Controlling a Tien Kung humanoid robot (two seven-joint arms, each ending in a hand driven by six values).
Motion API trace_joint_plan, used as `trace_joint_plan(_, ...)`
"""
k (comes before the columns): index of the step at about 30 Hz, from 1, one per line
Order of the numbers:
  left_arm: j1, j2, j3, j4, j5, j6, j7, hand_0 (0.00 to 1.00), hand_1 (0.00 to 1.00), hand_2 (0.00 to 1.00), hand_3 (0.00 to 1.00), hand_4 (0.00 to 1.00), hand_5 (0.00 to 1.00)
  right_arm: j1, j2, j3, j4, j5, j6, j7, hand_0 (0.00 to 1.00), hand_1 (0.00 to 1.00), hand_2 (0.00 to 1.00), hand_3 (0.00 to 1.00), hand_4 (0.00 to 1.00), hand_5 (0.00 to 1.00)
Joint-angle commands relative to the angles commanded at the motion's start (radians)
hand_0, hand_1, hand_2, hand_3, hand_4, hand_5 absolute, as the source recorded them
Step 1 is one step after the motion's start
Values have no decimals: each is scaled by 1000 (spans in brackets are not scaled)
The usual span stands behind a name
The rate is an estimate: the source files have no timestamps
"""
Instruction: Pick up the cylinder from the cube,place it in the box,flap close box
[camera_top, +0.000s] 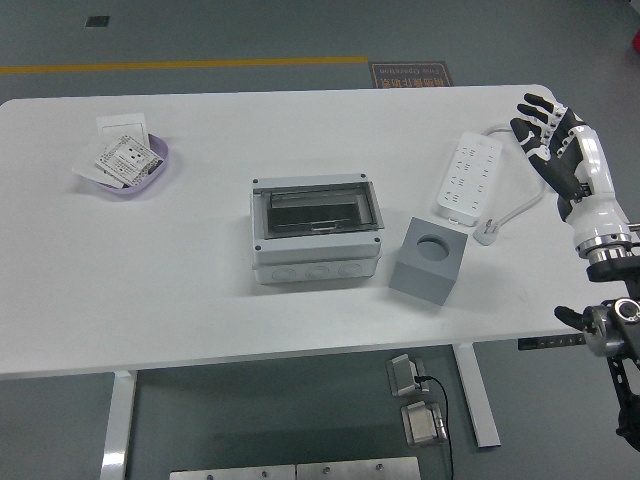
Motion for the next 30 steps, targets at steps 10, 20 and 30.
trace_joint_plan(10,5,-1,-2,0,1,0,0,589,658,605,601,667,290,-2,-1,7,1,1,-1,3,844,751,784,793,865,492)
trace_joint_plan(20,13,-6,-24,0,23,0,2,589,658,605,601,667,287,-7,-2,13,1,14,-14,15,843,752,784,794,862,488)
trace_joint_plan(30,12,-6,-33,0,30,1,1,588,658,605,601,667,287,-6,-3,7,3,11,-16,13,843,752,791,829,861,488)
